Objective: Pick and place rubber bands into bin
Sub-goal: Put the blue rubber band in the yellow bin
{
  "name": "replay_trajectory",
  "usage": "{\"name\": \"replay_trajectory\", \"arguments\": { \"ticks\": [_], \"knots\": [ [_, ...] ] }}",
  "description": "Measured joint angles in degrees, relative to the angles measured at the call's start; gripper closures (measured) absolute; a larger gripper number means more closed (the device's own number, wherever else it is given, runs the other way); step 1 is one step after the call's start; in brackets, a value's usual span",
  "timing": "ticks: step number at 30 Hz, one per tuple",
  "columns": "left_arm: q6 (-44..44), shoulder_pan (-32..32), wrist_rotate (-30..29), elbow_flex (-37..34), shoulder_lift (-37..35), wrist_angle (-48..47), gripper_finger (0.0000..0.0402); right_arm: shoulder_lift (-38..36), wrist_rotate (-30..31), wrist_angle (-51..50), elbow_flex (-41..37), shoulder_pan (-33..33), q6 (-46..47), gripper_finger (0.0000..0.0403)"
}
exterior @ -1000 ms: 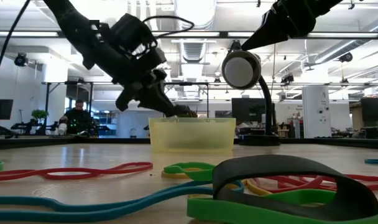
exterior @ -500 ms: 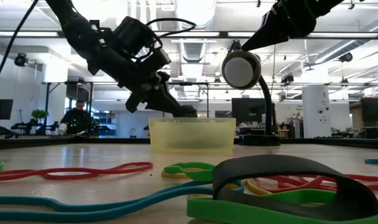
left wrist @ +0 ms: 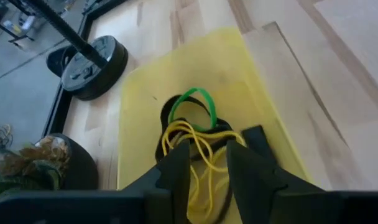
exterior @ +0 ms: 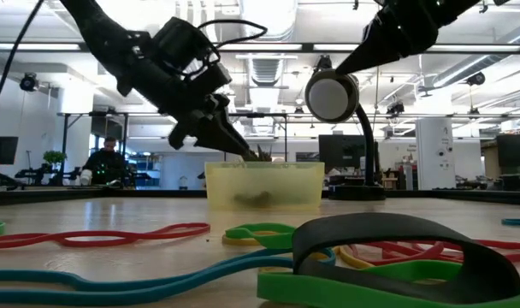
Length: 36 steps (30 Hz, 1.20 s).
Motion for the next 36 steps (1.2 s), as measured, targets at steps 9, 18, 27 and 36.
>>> {"name": "replay_trajectory", "arguments": {
  "ticks": [9,18,27,36],
  "knots": [
    [-4.2,-3.0,-1.6,-0.4,-15.0,-17.1,0.0312,0.1,-16.3,-8.3,-5.3,1.7,17.7,0.0346],
    [-5.8,-9.7,-1.5,-7.6,-31.9,-18.1,0.0312,0.0,-21.7,-15.2,-10.8,9.6,39.6,0.0346],
    [-7.5,-11.2,-1.6,-15.3,-43.9,-16.3,0.0312,0.0,-21.5,-16.3,-11.5,18.6,55.0,0.0346],
    [-7.5,-11.2,-1.6,-19.2,-49.1,-13.6,0.0312,2.8,-18.1,-17.8,-11.5,28.5,64.1,0.0348]
  ]
}}
